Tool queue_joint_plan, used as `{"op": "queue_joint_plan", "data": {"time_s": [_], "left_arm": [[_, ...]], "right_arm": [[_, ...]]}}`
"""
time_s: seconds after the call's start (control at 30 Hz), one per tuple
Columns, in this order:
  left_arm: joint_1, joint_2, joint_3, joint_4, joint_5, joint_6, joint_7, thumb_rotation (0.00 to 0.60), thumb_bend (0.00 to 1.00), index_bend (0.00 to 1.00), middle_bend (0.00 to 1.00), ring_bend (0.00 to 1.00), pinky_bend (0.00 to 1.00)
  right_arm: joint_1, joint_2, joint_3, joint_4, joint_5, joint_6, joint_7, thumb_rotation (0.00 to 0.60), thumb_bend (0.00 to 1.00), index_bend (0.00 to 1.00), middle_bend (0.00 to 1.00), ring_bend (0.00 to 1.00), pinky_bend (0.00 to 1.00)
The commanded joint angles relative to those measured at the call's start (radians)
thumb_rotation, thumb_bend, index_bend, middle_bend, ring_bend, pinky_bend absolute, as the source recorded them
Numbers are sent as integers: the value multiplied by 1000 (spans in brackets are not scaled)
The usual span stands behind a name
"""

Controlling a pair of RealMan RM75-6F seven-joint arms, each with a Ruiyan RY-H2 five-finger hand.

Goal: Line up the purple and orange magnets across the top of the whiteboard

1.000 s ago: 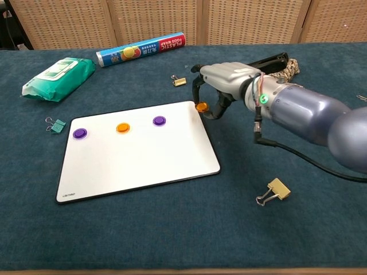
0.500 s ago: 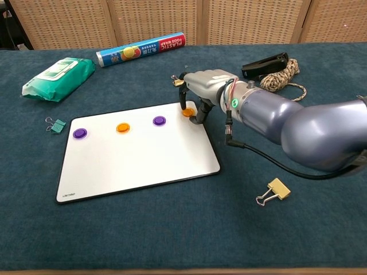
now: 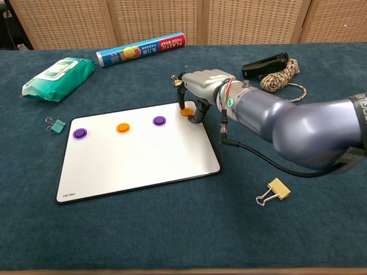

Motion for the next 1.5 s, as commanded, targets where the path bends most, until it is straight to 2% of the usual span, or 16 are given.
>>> {"op": "queue_joint_plan", "data": {"time_s": [0.03,0.33,0.63,1.17,1.33,1.5], "left_arm": [[0,0,0,0,2,1,-1,600,197,0,0,0,0],[1,2,0,-1,2,2,-4,600,196,0,0,0,0],[0,4,-1,1,1,1,-10,600,196,0,0,0,0],[1,5,-1,1,3,5,-13,600,197,0,0,0,0],[2,6,-1,1,4,5,-13,600,196,0,0,0,0],[4,8,-2,0,6,12,-18,600,197,0,0,0,0]], "right_arm": [[-2,-1,-3,2,6,-1,-3,600,411,591,0,0,0],[1,-9,-6,14,7,-3,3,600,411,586,0,0,0],[2,-11,-3,21,13,-10,10,600,411,398,0,0,0],[-3,1,-13,-3,17,-1,-3,600,411,381,0,0,0],[-14,20,-16,-51,5,26,-1,600,411,380,0,0,0],[-55,100,-34,-202,-44,101,-10,600,411,366,0,0,0]]}}
